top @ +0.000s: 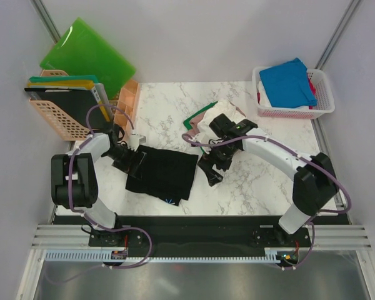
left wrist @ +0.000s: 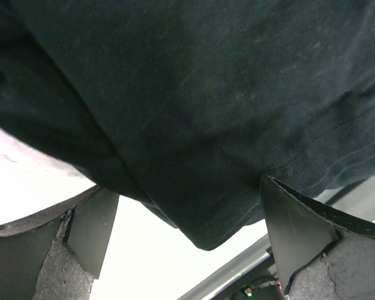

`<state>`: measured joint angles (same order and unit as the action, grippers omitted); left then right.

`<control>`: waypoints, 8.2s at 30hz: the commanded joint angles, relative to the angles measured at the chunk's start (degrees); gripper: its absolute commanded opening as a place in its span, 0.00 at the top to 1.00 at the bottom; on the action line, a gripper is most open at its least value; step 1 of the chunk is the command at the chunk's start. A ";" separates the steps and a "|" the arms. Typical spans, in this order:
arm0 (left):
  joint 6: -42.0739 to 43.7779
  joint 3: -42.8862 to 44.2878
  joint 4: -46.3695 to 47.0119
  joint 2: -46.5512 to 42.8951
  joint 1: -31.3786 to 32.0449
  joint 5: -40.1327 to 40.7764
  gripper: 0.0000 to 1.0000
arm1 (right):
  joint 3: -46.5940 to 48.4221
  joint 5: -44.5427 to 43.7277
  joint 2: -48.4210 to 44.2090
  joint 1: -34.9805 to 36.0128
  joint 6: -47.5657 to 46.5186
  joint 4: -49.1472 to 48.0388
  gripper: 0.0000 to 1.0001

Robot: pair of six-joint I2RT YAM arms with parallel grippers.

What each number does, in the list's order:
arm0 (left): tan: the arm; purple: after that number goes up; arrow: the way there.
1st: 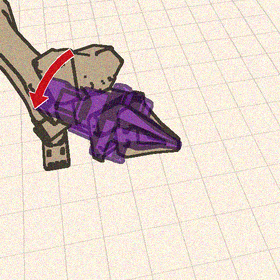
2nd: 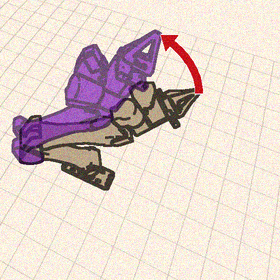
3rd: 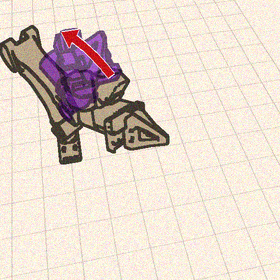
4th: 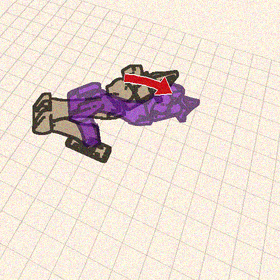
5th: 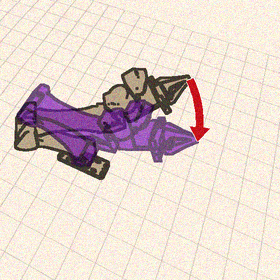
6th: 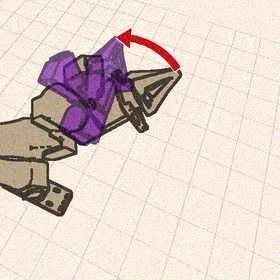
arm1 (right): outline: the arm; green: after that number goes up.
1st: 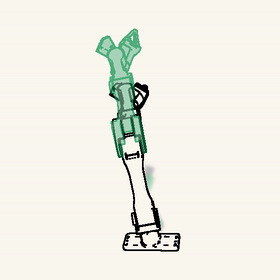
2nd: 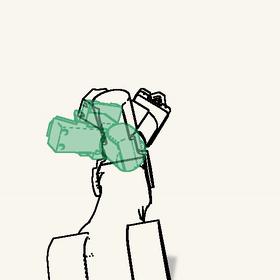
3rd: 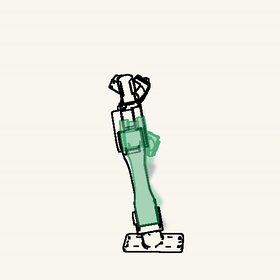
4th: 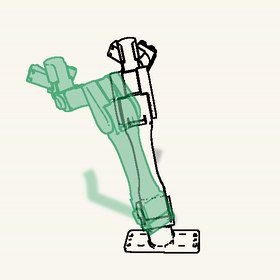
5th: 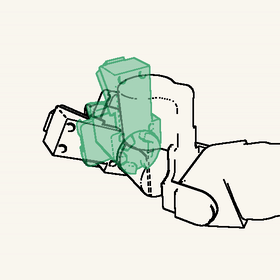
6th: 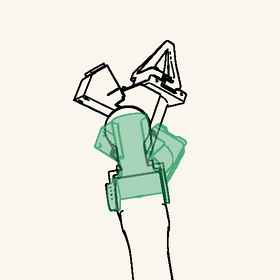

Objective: Fold and stack the t-shirts

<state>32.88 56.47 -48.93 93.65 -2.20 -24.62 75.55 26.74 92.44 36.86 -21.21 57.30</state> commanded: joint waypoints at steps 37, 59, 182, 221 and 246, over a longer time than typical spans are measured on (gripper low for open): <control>4.29 -0.74 -1.26 5.14 -6.86 -8.34 0.00 | -0.05 21.42 21.64 -4.16 15.32 -29.52 0.02; 3.24 0.66 -0.99 8.84 -6.59 -9.48 0.07 | 9.09 28.46 33.50 -1.62 19.90 -31.46 0.02; 5.96 3.64 -4.33 0.67 -6.24 -20.11 0.98 | 21.48 26.25 35.44 3.39 5.49 -3.60 1.00; -3.88 36.60 -11.19 6.89 8.43 -17.84 0.98 | 23.15 25.47 21.99 -6.80 1.17 4.05 1.00; -7.48 76.77 -20.95 34.67 16.78 -14.93 0.98 | 34.23 21.43 25.15 -30.00 -7.00 13.01 1.00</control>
<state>26.37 129.95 -67.51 126.15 15.31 -42.17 108.07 49.41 116.51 8.95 -25.32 66.83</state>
